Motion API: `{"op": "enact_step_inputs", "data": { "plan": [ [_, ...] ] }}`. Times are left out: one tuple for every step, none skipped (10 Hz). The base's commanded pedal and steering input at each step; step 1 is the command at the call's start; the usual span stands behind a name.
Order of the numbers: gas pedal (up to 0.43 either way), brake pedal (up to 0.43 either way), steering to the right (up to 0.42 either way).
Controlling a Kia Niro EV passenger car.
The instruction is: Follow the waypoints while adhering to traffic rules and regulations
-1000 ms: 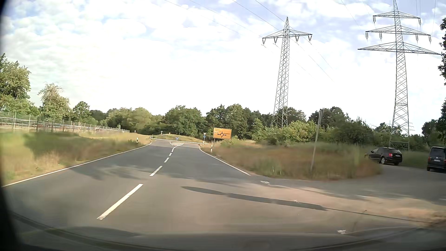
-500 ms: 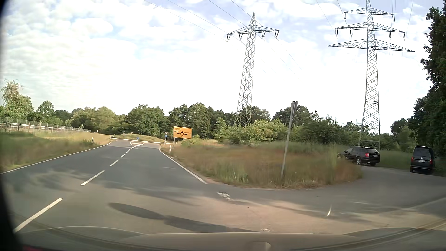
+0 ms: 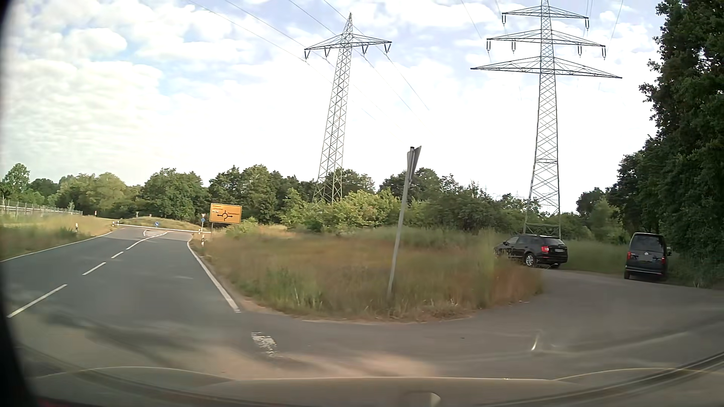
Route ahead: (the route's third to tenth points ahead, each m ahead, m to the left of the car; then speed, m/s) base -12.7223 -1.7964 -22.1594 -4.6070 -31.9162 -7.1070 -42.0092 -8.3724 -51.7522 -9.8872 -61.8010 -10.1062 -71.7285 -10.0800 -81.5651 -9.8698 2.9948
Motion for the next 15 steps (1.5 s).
{"op": "enact_step_inputs", "data": {
  "plan": [
    [0.0,0.03,0.404],
    [0.0,0.03,0.418],
    [0.0,0.03,0.434],
    [0.0,0.03,0.452],
    [0.0,0.03,0.467],
    [0.008,0.03,0.486],
    [0.008,0.03,0.503],
    [0.008,0.03,0.527],
    [0.028,0.03,0.561],
    [0.047,0.037,0.58],
    [0.059,0.03,0.597],
    [0.067,0.03,0.607],
    [0.079,0.03,0.612],
    [0.087,0.03,0.612],
    [0.087,0.03,0.612]
  ]
}}
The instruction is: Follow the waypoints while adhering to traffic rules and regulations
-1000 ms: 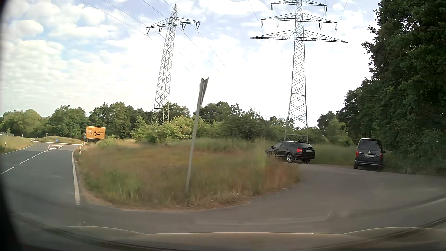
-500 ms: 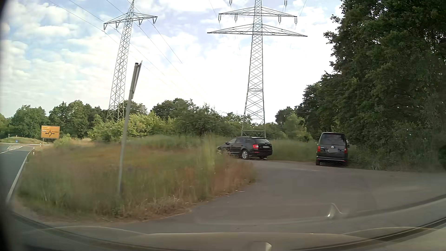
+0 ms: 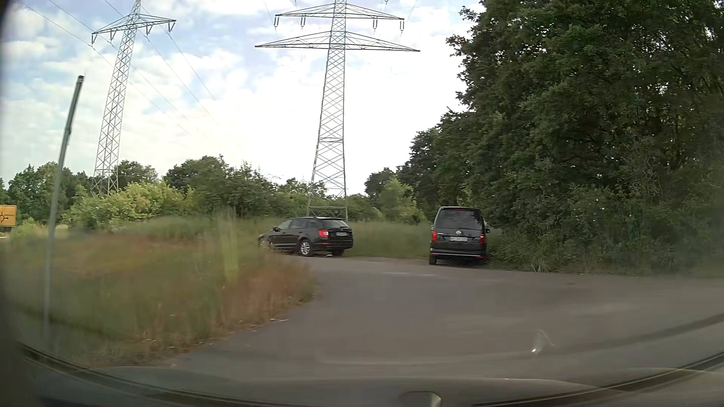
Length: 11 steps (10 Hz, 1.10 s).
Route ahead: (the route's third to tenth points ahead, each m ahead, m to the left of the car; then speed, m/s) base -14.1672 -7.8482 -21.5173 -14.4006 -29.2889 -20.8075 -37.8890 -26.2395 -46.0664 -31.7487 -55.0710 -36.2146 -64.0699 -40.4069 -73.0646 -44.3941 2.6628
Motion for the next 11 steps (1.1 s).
{"op": "enact_step_inputs", "data": {
  "plan": [
    [0.098,0.03,0.612],
    [0.098,0.03,0.612],
    [0.098,0.03,0.612],
    [0.11,0.03,0.612],
    [0.118,0.03,0.612],
    [0.118,0.03,0.612],
    [0.13,0.03,0.612],
    [0.13,0.03,0.611],
    [0.13,0.03,0.609],
    [0.13,0.03,0.608],
    [0.13,0.03,0.607]
  ]
}}
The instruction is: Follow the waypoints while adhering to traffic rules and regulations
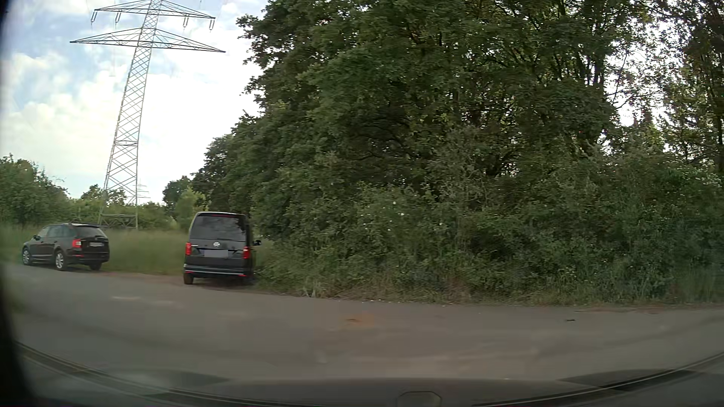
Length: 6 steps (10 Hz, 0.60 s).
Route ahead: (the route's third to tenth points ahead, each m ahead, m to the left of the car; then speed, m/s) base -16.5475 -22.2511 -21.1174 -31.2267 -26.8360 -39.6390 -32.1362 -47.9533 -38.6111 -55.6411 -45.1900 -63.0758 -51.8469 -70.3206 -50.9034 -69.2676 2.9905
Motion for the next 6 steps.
{"op": "enact_step_inputs", "data": {
  "plan": [
    [0.13,0.03,0.607],
    [0.13,0.03,0.607],
    [0.13,0.03,0.606],
    [0.13,0.03,0.606],
    [0.13,0.03,0.606],
    [0.13,0.03,0.606]
  ]
}}
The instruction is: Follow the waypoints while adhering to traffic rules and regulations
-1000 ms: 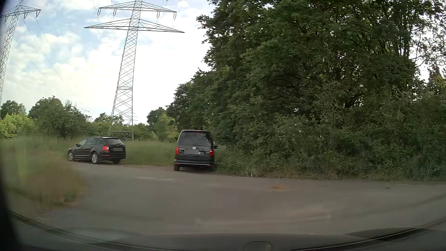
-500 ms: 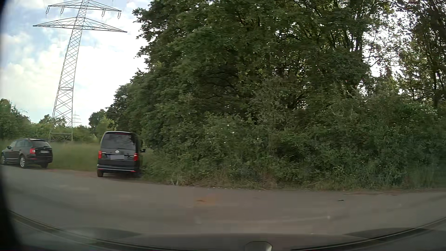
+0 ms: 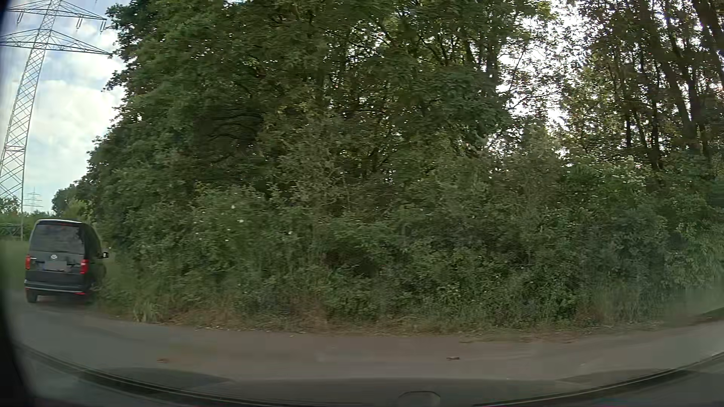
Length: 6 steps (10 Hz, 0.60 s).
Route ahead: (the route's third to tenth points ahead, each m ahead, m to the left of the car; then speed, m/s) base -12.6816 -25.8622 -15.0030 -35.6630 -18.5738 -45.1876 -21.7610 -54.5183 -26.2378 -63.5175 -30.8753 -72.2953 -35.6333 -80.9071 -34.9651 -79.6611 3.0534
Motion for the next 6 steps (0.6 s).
{"op": "enact_step_inputs", "data": {
  "plan": [
    [0.13,0.03,0.607],
    [0.13,0.03,0.612],
    [0.13,0.03,0.616],
    [0.13,0.03,0.618],
    [0.13,0.03,0.62],
    [0.13,0.03,0.626]
  ]
}}
